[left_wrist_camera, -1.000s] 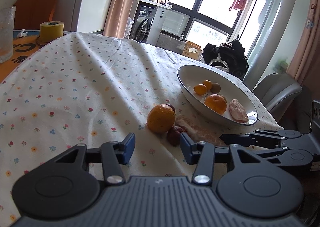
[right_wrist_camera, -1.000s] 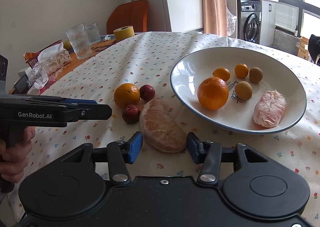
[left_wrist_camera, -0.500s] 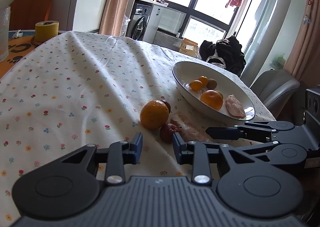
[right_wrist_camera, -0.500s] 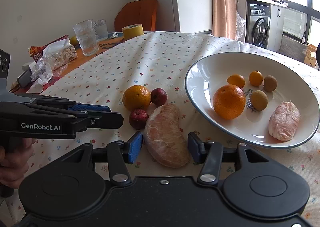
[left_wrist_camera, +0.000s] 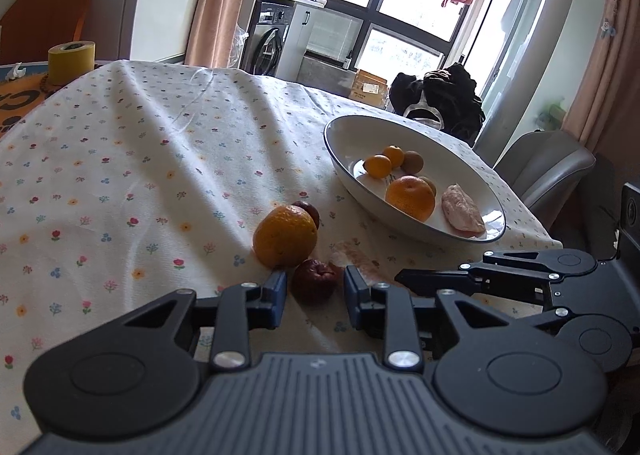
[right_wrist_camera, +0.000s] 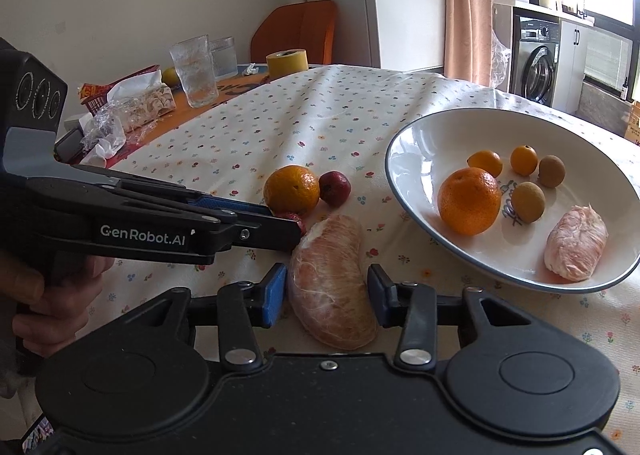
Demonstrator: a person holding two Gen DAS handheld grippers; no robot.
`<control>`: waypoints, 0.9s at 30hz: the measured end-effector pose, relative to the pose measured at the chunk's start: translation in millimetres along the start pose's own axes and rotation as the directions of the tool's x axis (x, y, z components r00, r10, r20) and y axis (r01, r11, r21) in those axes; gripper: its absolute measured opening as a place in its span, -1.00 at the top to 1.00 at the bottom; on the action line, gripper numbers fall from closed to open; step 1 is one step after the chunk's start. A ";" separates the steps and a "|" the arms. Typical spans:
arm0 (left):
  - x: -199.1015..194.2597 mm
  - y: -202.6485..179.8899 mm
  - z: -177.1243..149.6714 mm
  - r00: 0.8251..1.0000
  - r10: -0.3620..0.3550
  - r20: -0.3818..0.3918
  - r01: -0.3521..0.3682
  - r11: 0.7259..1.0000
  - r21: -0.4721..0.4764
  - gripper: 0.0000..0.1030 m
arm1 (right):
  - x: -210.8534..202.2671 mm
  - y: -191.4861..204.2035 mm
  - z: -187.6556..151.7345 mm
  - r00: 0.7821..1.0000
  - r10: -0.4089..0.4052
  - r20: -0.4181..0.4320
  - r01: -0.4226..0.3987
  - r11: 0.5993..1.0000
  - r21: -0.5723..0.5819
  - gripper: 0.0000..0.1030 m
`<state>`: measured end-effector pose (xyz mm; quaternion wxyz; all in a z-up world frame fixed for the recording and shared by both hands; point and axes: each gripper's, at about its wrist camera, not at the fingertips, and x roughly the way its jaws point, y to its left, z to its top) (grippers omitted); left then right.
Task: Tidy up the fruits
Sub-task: 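Grasp a dark red date with the left tool while the right tool approaches another grapefruit segment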
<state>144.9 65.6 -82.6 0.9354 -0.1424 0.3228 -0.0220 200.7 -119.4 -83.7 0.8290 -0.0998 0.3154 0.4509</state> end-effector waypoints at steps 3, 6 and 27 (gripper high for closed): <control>1.9 -2.2 0.5 1.000 0.001 -0.004 -0.001 1.000 0.005 0.43 | -4.6 -2.4 -2.3 1.000 0.006 -0.003 -0.006 1.000 0.012 0.20; 4.6 -4.1 1.0 1.000 0.002 -0.009 -0.002 1.000 0.016 0.43 | -8.8 -5.6 -5.1 1.000 0.013 -0.001 -0.013 0.999 0.030 0.20; 1.8 -22.2 1.9 0.999 0.035 -0.003 -0.035 0.995 0.093 0.55 | -26.1 -30.6 -12.7 0.997 0.063 0.050 -0.071 0.982 0.176 0.37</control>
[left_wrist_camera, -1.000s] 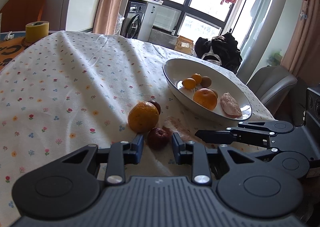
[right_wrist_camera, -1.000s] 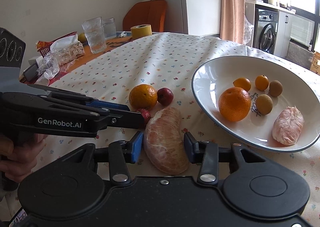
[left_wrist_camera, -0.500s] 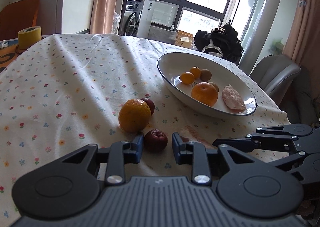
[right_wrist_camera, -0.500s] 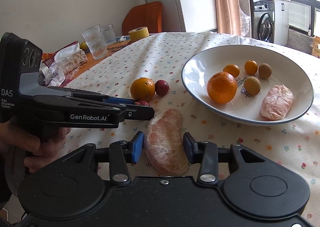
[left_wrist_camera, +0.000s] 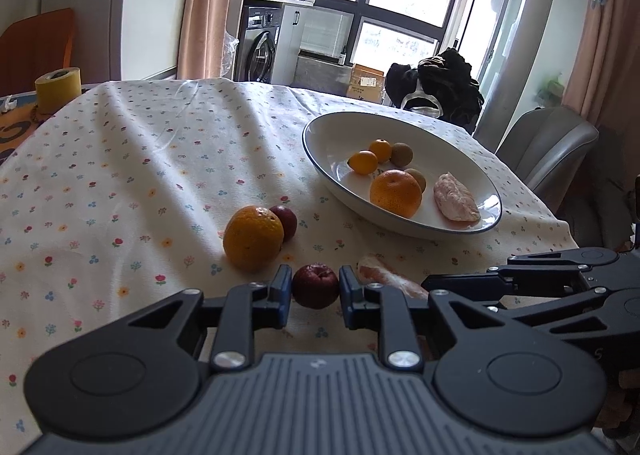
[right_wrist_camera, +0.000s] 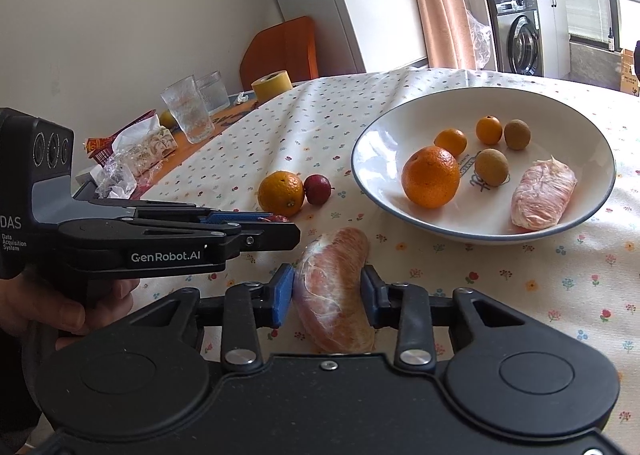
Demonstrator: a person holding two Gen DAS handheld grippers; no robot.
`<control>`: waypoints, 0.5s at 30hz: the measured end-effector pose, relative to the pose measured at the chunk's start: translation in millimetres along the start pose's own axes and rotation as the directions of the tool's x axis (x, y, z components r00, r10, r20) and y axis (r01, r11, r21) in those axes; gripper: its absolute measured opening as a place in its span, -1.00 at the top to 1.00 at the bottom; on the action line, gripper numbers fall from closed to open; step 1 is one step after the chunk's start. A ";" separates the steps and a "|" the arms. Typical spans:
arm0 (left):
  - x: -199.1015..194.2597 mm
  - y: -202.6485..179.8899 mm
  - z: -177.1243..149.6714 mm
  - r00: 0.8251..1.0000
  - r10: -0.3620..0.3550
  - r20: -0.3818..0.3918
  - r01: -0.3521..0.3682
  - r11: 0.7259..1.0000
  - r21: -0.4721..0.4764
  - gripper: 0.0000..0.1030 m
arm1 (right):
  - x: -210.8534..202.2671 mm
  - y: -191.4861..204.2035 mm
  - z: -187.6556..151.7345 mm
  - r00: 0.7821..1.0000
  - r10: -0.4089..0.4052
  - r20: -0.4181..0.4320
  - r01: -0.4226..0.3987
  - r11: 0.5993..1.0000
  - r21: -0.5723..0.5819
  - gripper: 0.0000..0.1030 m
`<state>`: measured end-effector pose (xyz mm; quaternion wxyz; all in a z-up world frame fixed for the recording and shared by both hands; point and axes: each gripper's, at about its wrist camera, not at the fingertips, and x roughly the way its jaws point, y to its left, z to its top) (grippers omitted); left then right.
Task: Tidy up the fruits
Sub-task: 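Grasp a dark red date with the left tool while the right tool approaches another grapefruit segment, then grasp the second grapefruit segment with the right tool while the left tool holds the date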
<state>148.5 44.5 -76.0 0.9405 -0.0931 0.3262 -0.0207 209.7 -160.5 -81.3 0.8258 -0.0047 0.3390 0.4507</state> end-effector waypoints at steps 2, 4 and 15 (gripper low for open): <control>-0.5 -1.3 -0.8 1.000 -0.009 -0.008 0.010 1.000 0.002 0.55 | -2.3 -1.0 1.6 1.000 0.004 0.005 -0.004 1.000 0.007 0.43; 0.6 -4.4 -2.7 1.000 -0.023 -0.021 0.023 1.000 0.011 0.55 | -4.9 -2.1 2.5 1.000 0.006 0.011 -0.007 1.000 0.009 0.47; 8.4 -20.6 -2.8 0.997 -0.071 -0.027 0.072 0.997 0.033 0.55 | -14.3 -1.9 1.9 1.000 -0.016 0.007 0.016 1.000 -0.018 0.49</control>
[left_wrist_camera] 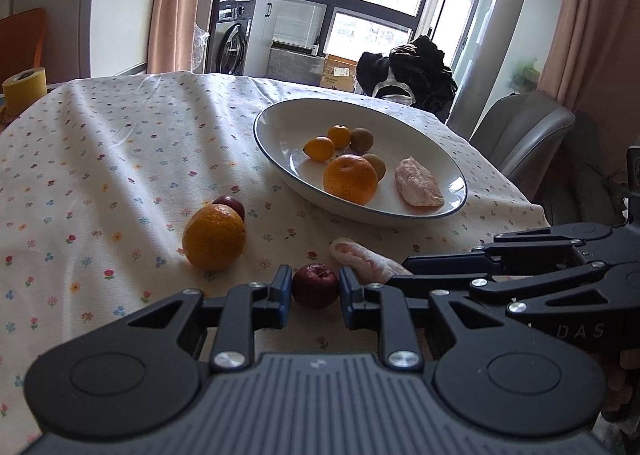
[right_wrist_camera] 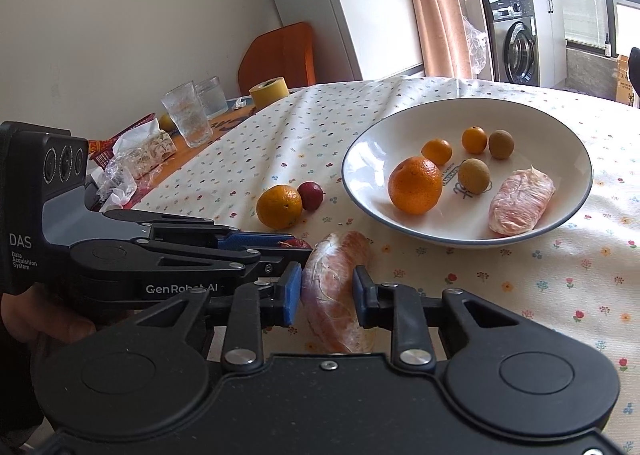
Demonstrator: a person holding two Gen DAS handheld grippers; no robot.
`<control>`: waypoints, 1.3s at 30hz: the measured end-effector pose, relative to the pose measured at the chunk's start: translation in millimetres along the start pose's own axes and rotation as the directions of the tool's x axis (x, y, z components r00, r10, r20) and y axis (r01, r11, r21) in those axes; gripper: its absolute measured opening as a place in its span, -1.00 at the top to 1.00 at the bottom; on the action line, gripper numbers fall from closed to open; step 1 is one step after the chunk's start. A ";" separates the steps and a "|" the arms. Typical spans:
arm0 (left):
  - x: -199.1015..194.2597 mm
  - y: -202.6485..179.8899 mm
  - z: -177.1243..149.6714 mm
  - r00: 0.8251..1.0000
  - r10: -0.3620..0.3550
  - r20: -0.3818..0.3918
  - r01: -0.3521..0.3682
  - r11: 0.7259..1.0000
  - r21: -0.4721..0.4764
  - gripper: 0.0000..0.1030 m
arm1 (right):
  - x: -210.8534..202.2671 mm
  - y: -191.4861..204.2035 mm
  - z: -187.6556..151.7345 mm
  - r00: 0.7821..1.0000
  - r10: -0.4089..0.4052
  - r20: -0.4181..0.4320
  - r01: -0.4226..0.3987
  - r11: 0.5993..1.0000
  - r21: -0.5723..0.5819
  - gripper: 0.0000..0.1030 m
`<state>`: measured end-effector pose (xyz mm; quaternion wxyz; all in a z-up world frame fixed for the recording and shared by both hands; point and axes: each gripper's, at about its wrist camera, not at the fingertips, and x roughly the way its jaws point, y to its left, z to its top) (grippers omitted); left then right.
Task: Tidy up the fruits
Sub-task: 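Grasp the second grapefruit segment with the right tool while the left tool holds the date, then carry the date and the grapefruit segment over the white bowl with both tools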
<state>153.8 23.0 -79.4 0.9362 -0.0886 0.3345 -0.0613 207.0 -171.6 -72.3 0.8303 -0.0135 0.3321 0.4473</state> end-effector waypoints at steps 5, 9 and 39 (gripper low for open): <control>2.0 -4.9 4.0 1.000 -0.004 0.007 0.004 1.000 0.006 0.55 | 0.0 2.7 -1.5 1.000 -0.024 -0.007 0.024 0.999 -0.036 0.38; 4.0 -9.2 7.2 1.000 0.002 0.008 -0.002 1.000 0.013 0.55 | 0.8 1.4 -3.5 1.000 -0.030 0.000 0.030 0.999 -0.042 0.37; -21.1 -27.9 23.3 0.996 -0.029 0.081 0.026 0.999 0.037 0.55 | -29.2 -7.2 3.9 0.993 -0.091 0.070 0.092 0.996 -0.005 0.63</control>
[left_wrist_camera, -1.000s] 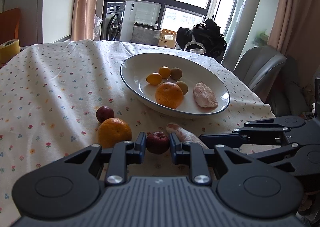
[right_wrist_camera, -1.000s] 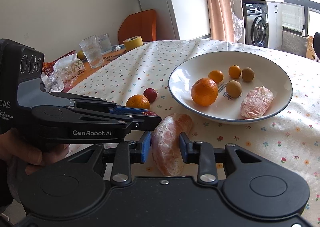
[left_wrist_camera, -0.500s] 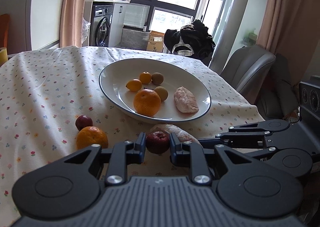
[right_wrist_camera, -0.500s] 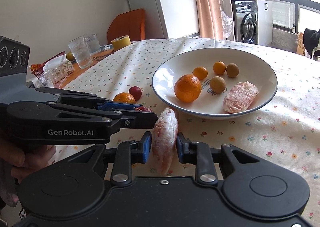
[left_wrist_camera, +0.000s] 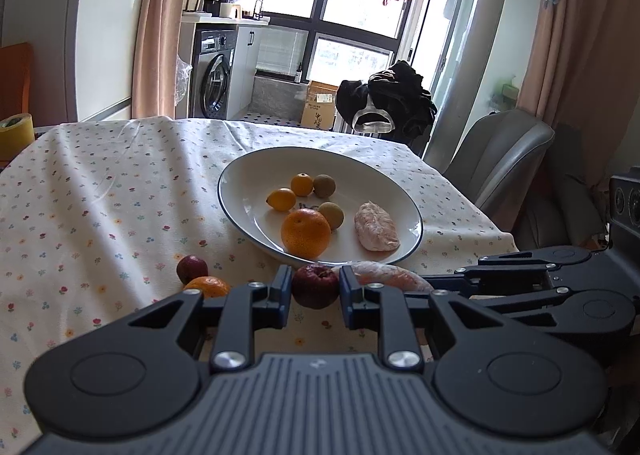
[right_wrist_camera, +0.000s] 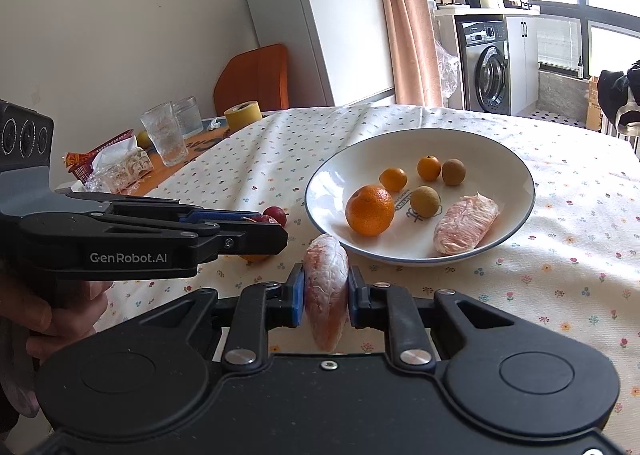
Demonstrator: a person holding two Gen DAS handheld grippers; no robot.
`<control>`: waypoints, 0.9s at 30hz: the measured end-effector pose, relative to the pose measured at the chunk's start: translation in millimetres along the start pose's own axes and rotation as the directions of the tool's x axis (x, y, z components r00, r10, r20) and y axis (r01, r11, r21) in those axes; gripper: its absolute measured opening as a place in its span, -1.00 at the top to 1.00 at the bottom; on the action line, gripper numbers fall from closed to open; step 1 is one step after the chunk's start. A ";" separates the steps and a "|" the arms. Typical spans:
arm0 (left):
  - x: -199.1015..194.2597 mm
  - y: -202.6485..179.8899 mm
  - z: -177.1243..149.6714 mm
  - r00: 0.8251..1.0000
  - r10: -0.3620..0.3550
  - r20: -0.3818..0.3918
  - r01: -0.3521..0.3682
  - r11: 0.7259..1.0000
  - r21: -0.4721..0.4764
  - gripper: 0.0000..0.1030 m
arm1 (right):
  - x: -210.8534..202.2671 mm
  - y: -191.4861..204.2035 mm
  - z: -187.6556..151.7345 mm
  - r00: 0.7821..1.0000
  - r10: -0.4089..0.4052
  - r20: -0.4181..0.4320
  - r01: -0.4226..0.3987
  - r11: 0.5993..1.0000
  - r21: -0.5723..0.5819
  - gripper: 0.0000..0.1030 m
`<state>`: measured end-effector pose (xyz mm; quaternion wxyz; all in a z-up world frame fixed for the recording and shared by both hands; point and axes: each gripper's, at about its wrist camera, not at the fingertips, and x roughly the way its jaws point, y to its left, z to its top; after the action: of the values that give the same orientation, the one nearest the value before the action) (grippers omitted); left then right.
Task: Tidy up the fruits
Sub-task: 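Carry the date and the grapefruit segment over the white bowl with both tools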
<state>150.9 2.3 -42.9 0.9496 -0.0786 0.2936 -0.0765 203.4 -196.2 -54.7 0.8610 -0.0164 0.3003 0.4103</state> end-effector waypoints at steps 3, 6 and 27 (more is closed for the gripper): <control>-3.0 0.0 2.4 1.000 0.003 0.010 -0.003 1.000 0.001 0.55 | -4.1 -1.0 4.3 1.000 -0.004 0.017 0.004 1.000 0.003 0.63; -5.4 1.4 4.8 1.000 0.006 0.019 -0.006 1.000 0.000 0.55 | -7.5 -2.2 8.3 0.999 -0.007 0.033 0.007 1.000 0.007 0.63; 9.9 7.5 27.4 0.999 0.023 0.040 -0.024 1.000 0.015 0.55 | -8.2 -30.8 32.7 0.991 -0.076 0.114 0.071 0.996 0.050 0.63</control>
<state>175.3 10.7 -27.4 0.9566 -0.0695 0.2750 -0.0662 238.0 -213.3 -30.3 0.8916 0.0161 0.2585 0.3715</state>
